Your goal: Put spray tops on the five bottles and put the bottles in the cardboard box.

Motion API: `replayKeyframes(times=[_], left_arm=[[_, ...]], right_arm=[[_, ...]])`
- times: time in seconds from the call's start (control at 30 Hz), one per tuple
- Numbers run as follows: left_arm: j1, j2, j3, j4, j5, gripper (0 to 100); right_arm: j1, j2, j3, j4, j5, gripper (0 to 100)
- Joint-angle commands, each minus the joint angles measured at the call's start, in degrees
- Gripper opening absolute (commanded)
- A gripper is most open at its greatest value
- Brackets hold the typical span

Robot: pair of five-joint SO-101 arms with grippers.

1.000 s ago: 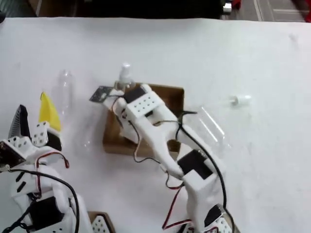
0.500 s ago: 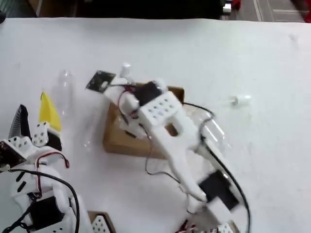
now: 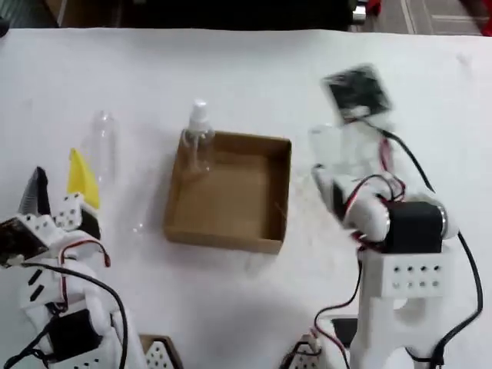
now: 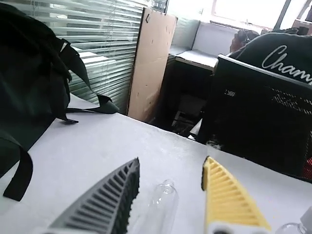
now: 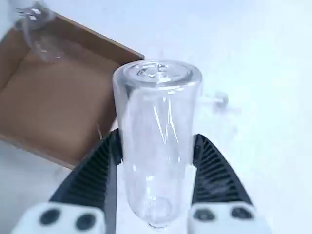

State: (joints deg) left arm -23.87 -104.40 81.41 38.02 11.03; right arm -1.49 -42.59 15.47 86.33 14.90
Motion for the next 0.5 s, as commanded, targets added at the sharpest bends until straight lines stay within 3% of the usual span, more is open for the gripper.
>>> replayKeyframes(times=[0.0,0.2,0.37,0.47], left_arm=[[4.9,-0.3,1.6,-3.4,-4.4,20],[9.4,-0.1,6.9,-10.5,-12.7,20],[11.2,1.1,0.3,-2.1,-12.9,20],[14.5,8.3,-4.7,-0.4,-13.1,20]], right_arm=[[4.9,-2.8,12.0,-8.0,-5.1,1.7],[5.1,-7.1,25.8,-17.8,-14.1,1.7],[8.0,-9.3,35.3,-27.8,-17.4,1.6],[9.3,-9.0,40.9,-34.0,-17.4,1.6]])
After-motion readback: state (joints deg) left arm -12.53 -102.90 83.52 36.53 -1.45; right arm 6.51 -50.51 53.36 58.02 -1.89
